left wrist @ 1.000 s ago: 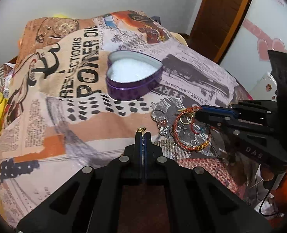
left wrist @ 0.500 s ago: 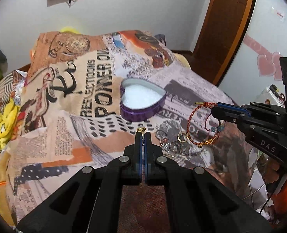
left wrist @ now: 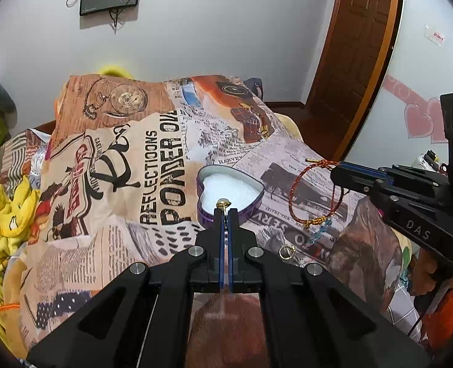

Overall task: Organize jewelry
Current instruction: 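Carry both items over the heart tin and open both grippers to drop them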

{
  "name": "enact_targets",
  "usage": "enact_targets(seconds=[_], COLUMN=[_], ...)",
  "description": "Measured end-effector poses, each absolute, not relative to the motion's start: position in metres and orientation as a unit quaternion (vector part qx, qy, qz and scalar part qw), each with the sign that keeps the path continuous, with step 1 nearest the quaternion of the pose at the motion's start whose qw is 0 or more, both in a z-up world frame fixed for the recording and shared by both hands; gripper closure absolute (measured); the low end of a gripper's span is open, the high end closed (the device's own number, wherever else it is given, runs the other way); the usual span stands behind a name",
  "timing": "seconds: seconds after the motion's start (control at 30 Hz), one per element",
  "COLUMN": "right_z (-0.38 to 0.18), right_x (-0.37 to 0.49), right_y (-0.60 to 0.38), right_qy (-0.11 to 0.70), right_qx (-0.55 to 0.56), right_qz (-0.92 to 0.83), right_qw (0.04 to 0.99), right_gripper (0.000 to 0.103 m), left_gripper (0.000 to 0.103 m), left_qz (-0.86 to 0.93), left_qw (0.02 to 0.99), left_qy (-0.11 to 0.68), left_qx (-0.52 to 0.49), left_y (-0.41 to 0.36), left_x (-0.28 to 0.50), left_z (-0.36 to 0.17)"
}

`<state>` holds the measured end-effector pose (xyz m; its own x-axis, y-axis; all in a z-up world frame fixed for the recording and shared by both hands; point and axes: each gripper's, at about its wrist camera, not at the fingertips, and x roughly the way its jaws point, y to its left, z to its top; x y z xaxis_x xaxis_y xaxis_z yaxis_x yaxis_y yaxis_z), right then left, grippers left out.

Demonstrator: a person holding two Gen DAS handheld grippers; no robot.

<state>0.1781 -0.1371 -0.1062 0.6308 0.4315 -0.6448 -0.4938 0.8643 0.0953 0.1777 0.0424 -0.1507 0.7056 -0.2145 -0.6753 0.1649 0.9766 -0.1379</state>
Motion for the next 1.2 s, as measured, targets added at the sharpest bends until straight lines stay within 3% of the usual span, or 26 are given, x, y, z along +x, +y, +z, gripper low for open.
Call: enact_targets(seconds=[0.6, 1.2], right_z=[-0.165, -0.175], right_x=[0.251, 0.270], right_y=[-0.116, -0.096], right_qy=[0.416, 0.434], right_qx=[-0.009, -0.030], right_qz=[0.247, 0.270], right_qw=[0.875, 0.859], right_gripper=[0.097, 0.097], left_gripper=[0.103, 0.103], left_qz=[-0.114, -0.141], left_qw=[0.909, 0.890], left_qy=[0.399, 0.434], left_qx=[-0.032, -0.013], left_y=[0.038, 0.021], left_x=[0.235, 0.283], left_z=[-0.182, -0.208])
